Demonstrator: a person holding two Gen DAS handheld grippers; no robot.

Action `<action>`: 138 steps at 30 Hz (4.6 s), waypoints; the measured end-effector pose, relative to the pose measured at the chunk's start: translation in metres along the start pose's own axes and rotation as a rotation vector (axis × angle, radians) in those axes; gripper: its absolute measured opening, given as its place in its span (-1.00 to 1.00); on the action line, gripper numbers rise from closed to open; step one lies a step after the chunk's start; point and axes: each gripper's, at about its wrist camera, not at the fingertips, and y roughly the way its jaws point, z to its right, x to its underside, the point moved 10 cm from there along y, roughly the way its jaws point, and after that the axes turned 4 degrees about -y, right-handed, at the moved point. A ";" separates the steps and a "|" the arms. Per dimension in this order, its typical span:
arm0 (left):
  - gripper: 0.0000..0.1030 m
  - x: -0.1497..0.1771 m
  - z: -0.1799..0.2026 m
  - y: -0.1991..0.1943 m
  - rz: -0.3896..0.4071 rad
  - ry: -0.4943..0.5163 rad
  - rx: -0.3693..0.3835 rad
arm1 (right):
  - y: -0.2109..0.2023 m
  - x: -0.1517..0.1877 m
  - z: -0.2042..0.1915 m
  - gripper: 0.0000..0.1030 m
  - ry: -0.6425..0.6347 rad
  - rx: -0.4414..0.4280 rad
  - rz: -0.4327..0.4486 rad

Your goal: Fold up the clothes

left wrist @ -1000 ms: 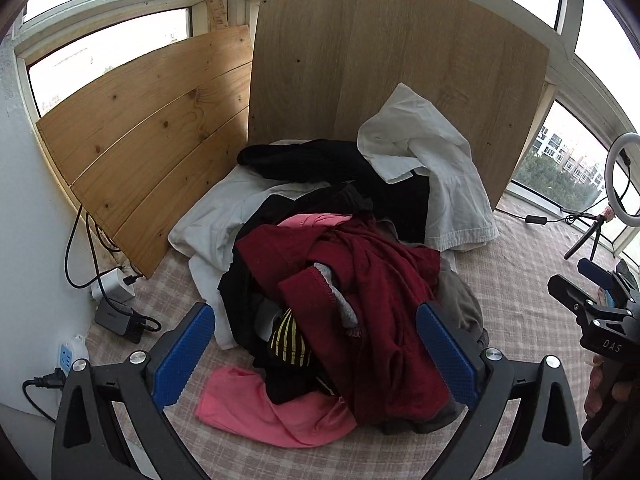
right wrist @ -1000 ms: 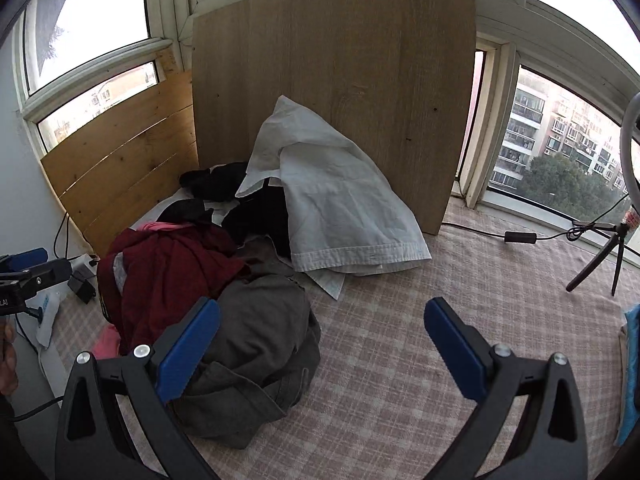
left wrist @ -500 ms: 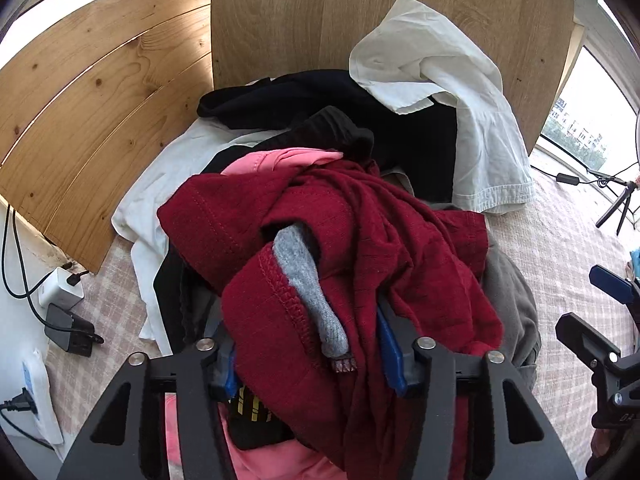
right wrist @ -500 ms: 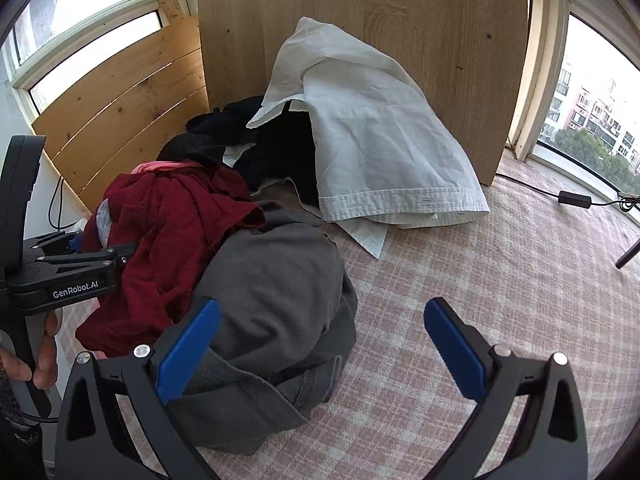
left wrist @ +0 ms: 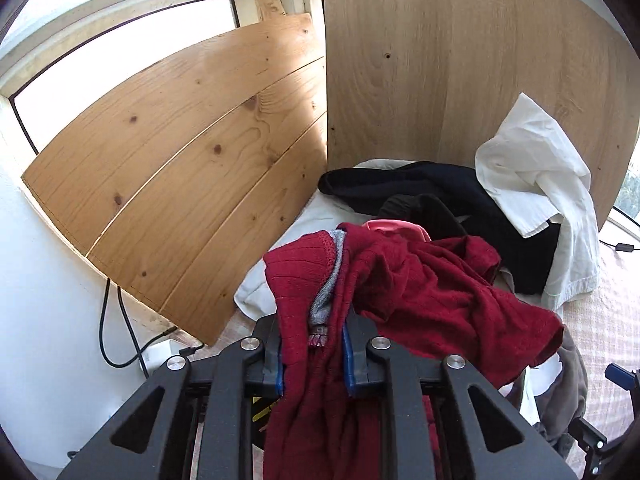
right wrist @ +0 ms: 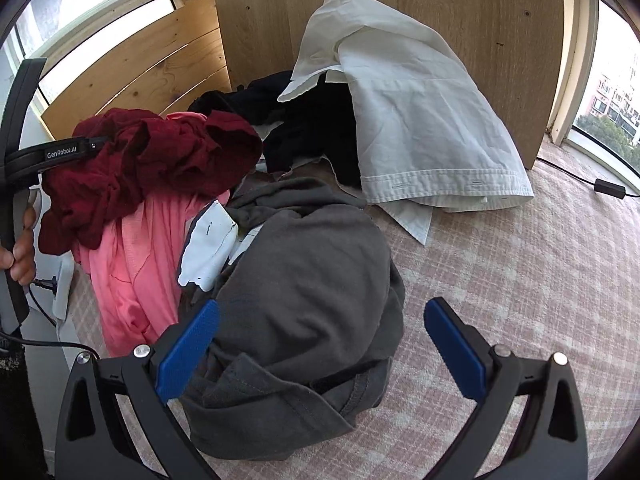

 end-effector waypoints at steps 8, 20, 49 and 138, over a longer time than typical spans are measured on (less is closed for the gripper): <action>-0.45 0.011 -0.018 -0.028 0.034 0.030 -0.003 | 0.042 0.017 -0.022 0.68 -0.064 -0.015 -0.098; -0.43 0.015 -0.063 -0.094 0.131 -0.057 0.013 | -0.020 -0.022 -0.032 -0.72 0.024 -0.156 -0.005; -0.27 0.084 0.120 -0.110 -0.012 0.314 0.382 | -0.176 0.116 0.197 0.01 0.524 0.275 -0.046; -0.94 0.218 0.353 -0.044 -0.445 0.573 0.527 | -0.322 0.203 0.393 -0.88 0.604 0.480 0.118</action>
